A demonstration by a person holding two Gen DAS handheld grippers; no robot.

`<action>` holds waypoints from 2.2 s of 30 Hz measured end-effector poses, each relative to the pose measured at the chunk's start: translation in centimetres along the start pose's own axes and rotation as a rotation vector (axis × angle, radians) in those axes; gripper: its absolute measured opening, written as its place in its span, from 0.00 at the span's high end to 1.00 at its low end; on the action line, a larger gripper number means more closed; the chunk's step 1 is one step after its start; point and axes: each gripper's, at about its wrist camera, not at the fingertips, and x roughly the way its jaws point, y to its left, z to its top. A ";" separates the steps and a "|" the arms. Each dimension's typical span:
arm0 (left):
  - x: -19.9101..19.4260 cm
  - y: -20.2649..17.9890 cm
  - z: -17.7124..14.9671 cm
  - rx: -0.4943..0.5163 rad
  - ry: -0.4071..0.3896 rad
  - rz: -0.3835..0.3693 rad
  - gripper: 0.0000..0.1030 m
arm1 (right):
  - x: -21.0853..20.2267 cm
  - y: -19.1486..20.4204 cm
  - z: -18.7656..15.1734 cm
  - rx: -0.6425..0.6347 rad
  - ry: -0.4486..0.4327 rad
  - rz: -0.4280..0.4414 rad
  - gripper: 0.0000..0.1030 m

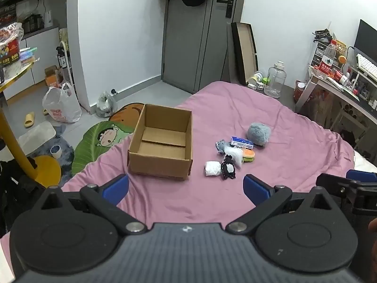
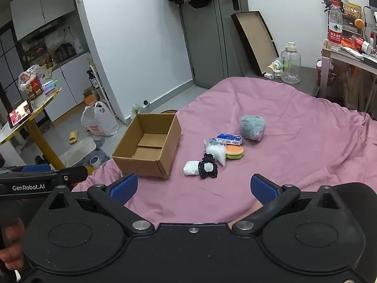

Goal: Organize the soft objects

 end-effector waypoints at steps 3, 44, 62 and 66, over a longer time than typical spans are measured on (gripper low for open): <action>0.4 0.1 -0.1 -0.012 0.006 -0.011 0.00 | -0.5 -0.2 0.3 -0.003 -0.017 -0.005 0.00; -1.1 -0.6 0.7 -0.007 0.008 0.003 0.00 | -0.9 -1.2 1.0 -0.018 0.007 0.001 0.00; -1.3 -0.9 0.8 -0.005 0.015 -0.013 0.00 | -0.9 -1.2 0.9 -0.014 0.005 -0.005 0.00; -1.4 -1.0 0.7 -0.003 0.013 -0.014 0.00 | -1.0 -1.2 0.8 -0.016 0.006 -0.005 0.00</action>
